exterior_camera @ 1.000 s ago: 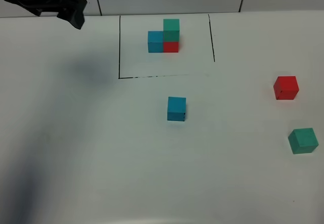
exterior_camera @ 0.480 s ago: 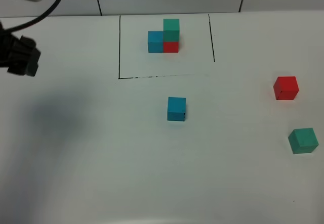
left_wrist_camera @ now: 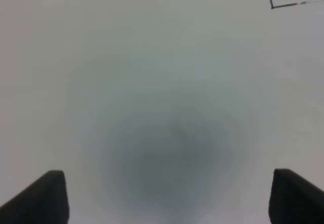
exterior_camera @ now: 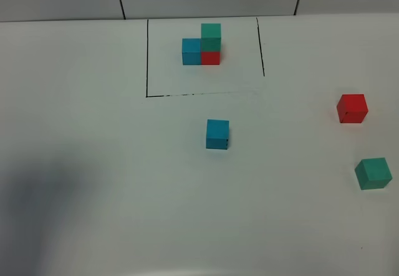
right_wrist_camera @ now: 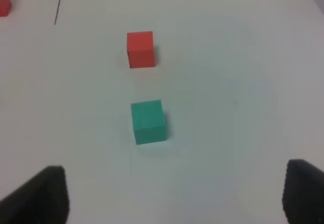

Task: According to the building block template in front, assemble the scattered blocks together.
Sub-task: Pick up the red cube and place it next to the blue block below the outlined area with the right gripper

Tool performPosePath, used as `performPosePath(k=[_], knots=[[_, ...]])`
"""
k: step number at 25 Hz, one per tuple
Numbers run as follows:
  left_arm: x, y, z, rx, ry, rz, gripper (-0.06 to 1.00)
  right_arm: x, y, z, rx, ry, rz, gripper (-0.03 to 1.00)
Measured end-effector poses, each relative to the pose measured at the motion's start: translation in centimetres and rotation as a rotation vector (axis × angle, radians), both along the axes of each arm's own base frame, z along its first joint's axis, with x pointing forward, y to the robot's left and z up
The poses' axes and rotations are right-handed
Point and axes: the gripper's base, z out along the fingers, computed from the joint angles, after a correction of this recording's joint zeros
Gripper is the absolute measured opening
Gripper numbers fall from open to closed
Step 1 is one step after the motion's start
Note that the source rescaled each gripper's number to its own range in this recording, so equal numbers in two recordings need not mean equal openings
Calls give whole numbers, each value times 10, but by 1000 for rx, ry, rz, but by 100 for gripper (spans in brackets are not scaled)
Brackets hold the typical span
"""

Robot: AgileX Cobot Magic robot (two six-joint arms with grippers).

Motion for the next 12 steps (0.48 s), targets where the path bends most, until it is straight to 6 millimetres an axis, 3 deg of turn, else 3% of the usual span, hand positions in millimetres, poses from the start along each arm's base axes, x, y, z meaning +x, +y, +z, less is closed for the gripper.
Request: performPosePath(k=[5, 12], knots=[[-46, 8, -2, -43, -84, 0, 90, 0, 0, 0, 0, 0, 0, 73], [-96, 9, -28, -129, -137, -65, 89, 0, 0, 0, 0, 0, 0, 73]])
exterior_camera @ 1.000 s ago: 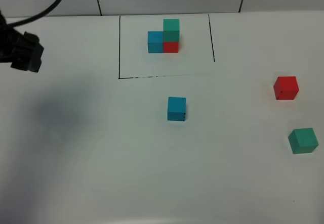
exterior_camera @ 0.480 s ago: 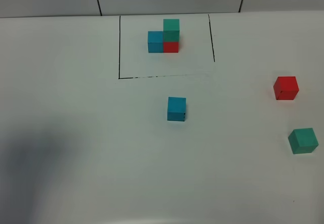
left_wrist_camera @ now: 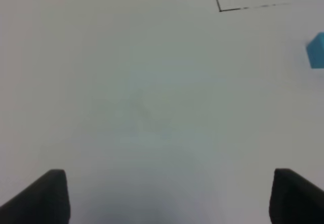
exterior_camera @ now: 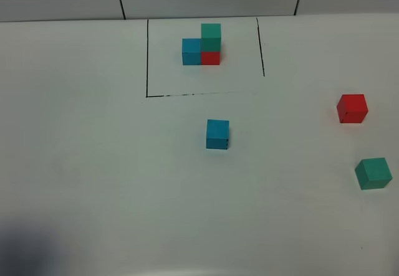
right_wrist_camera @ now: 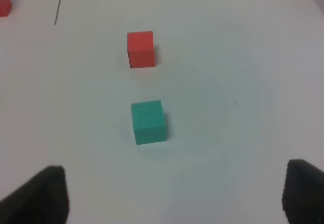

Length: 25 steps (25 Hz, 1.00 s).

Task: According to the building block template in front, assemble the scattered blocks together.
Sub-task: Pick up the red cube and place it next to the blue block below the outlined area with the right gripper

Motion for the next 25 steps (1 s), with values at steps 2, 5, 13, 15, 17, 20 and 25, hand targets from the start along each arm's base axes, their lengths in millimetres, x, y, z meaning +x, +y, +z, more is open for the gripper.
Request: performPosePath(k=[2, 5, 13, 15, 17, 20, 25], knots=[[-11, -1, -7, -22, -6, -33, 89, 0, 0, 0, 0, 0, 0, 73], [-25, -2, -19, -49, -10, -58, 89, 0, 0, 0, 0, 0, 0, 73], [-52, 2, -52, -71, -57, -79, 89, 0, 0, 0, 5, 0, -3, 73], [-58, 3, -54, -74, -89, -82, 89, 0, 0, 0, 5, 0, -3, 73], [-63, 4, -55, -71, -109, -88, 89, 0, 0, 0, 5, 0, -3, 73], [-68, 5, -60, -62, -111, -97, 89, 0, 0, 0, 5, 0, -3, 73], [-75, 7, -62, -66, -152, -99, 89, 0, 0, 0, 5, 0, -3, 73]])
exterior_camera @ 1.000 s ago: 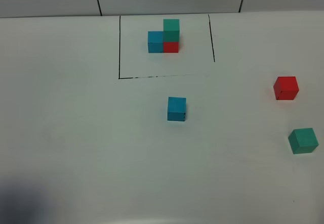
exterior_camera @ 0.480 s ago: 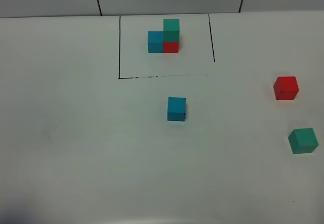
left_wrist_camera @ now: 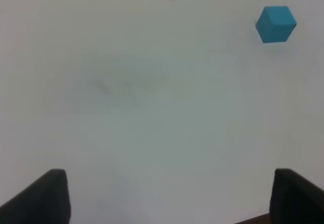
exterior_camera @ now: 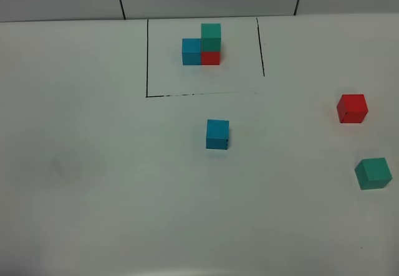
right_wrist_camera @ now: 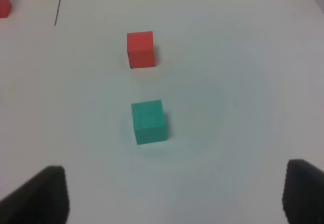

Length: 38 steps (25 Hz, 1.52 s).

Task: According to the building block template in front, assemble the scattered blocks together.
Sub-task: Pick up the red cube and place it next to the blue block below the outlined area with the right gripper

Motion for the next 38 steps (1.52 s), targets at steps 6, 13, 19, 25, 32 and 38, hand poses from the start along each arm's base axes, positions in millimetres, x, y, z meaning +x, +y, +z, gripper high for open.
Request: performPosePath(k=[6, 13, 19, 25, 32, 38], knots=[[-1, 0, 0, 0, -6, -1, 89, 0, 0, 0, 0, 0, 0, 73], [-1, 0, 0, 0, -6, -1, 89, 0, 0, 0, 0, 0, 0, 73], [0, -1, 0, 0, -6, 77, 89, 0, 0, 0, 1, 0, 0, 73], [0, -2, 0, 0, -6, 168, 89, 0, 0, 0, 1, 0, 0, 73], [0, -2, 0, 0, -6, 189, 89, 0, 0, 0, 1, 0, 0, 73], [0, -2, 0, 0, -6, 189, 89, 0, 0, 0, 1, 0, 0, 73]])
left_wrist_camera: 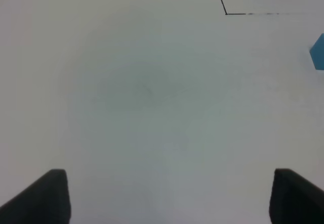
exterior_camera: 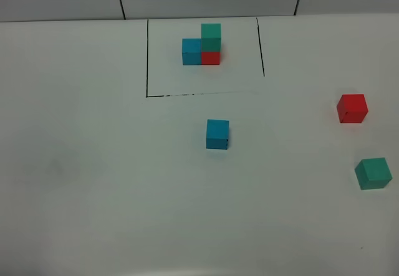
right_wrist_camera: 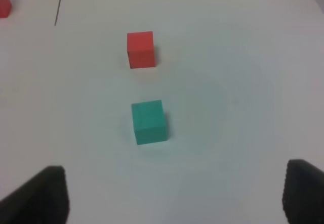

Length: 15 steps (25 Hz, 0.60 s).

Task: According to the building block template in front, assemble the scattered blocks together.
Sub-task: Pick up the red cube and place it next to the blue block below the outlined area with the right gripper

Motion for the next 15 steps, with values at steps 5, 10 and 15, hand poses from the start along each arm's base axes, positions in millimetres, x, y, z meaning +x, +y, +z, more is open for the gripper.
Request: performPosePath(k=[5, 10, 15], knots=[[0, 0, 0, 0, 0, 0, 89, 0, 0, 0, 0, 0, 0, 73], [0, 0, 0, 0, 0, 0, 89, 0, 0, 0, 0, 0, 0, 73], [0, 0, 0, 0, 1, 0, 89, 0, 0, 0, 1, 0, 1, 73]])
